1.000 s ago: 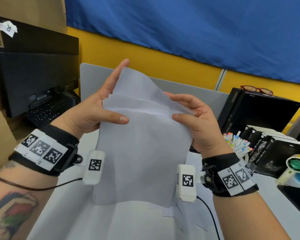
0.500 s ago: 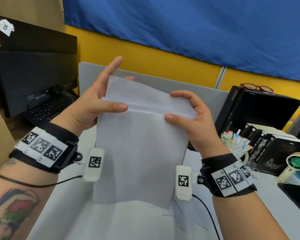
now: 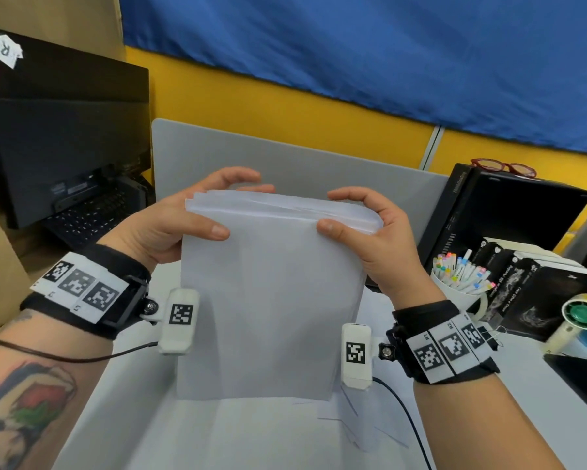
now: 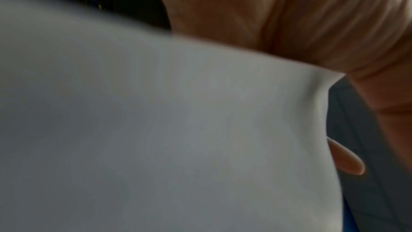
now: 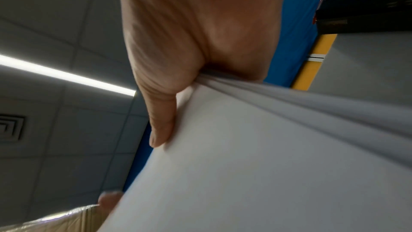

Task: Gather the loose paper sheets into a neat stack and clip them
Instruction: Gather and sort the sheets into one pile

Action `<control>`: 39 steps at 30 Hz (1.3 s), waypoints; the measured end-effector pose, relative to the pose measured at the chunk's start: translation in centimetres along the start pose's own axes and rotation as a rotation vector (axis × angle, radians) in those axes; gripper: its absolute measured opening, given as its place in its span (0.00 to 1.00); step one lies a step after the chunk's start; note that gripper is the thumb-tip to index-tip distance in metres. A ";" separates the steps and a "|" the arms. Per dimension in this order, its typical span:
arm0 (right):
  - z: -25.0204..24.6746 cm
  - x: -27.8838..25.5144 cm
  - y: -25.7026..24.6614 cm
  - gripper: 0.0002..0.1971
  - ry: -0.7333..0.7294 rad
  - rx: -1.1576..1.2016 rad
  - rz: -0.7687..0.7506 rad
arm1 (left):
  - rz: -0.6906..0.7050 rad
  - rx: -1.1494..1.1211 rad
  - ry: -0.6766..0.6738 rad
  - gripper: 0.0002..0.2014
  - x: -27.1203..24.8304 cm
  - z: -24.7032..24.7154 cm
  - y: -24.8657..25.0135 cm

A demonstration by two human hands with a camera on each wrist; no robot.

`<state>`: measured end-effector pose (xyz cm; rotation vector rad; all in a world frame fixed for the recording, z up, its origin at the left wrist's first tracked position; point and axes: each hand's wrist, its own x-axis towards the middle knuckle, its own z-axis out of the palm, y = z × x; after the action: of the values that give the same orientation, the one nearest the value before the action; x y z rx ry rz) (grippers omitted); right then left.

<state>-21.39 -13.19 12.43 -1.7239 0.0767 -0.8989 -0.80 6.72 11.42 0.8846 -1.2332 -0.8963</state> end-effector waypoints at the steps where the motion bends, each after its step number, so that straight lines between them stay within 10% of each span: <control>1: -0.1 0.0 0.0 0.18 -0.017 0.007 0.004 | -0.003 0.005 0.025 0.27 0.1 0.1 0.0; 10: -0.9 -1.0 1.6 0.15 -0.267 0.279 0.139 | 0.204 0.134 0.550 0.14 0.0 1.7 -2.1; 13: -0.6 -1.6 1.6 0.21 -0.195 0.230 0.128 | 0.216 0.202 0.613 0.27 -0.5 2.0 -2.9; 17: 0.2 -3.3 4.5 0.33 0.035 0.176 0.211 | -0.077 0.179 0.481 0.35 -2.9 1.1 -6.8; 22: 0.6 -6.1 10.4 0.32 -0.022 0.154 0.511 | -0.315 0.183 0.555 0.53 -4.7 1.6 -11.0; 27: -1.7 -6.7 12.5 0.29 -0.040 -0.117 0.716 | -0.436 0.331 0.661 0.25 -3.7 1.1 -12.1; 31: -7.9 -6.1 14.3 0.28 0.285 -0.349 0.790 | -0.714 0.443 0.689 0.13 -4.4 -0.6 -15.2; 39: -14.7 -6.9 15.0 0.53 0.259 -0.944 1.145 | -0.887 0.416 0.714 0.25 -5.2 -3.0 -17.2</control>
<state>-29.29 -27.14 -2.82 -1.9028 1.6911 -0.1552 0.20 4.98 -6.66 1.9638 -0.3571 -0.8648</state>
